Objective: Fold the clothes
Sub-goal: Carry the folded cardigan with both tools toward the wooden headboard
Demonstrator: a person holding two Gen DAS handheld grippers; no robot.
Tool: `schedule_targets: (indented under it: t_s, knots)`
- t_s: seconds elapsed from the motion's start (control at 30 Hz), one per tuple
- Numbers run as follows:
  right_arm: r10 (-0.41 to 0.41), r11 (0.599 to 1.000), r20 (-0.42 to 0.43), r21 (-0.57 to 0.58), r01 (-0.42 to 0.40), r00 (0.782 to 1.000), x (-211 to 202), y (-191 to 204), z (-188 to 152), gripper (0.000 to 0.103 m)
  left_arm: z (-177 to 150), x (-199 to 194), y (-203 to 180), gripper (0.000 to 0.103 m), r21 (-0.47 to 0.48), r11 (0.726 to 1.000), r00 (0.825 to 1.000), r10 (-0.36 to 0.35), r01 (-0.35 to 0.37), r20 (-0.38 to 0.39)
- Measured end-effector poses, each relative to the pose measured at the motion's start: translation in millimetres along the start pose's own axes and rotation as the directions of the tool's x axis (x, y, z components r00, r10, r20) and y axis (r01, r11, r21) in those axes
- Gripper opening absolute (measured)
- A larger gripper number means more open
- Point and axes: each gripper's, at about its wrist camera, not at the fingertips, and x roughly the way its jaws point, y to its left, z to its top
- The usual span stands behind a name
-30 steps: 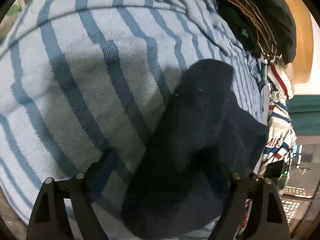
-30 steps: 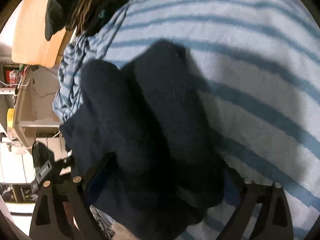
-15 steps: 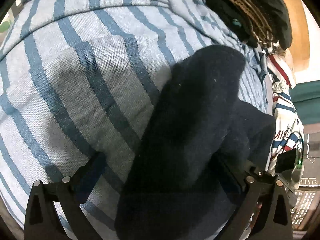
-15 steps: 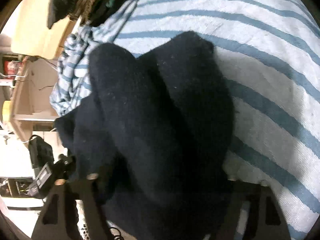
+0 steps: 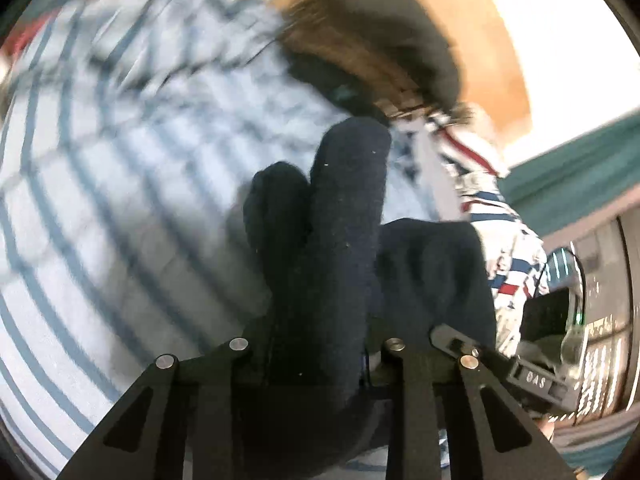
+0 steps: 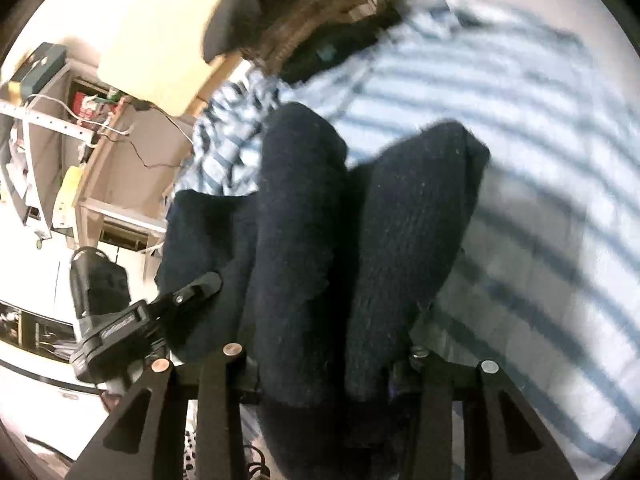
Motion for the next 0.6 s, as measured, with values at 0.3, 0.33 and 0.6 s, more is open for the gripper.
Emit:
schedule_targets:
  t_s: [0.3, 0.33, 0.6]
  knots:
    - [0.026, 0.991, 0.210, -0.133, 0.002, 0.977, -84.9, 73.1, 106.9, 0.044, 126.7, -41.8, -91.3, 0.030, 0.140, 0.981, 0.975, -0.157, 0.136, 0.159]
    - [0.032, 0.988, 0.234, -0.152, 0.004, 0.972, -95.5, 83.3, 122.3, 0.044, 145.7, -49.5, -103.4, 0.030, 0.165, 0.976, 0.968, -0.169, 0.139, 0.184]
    - [0.059, 0.951, 0.381, -0.302, 0.065, 0.923, -134.8, 154.1, 241.8, 0.044, 268.1, -61.4, -134.4, 0.030, 0.246, 0.960, 0.931, -0.209, 0.136, 0.301]
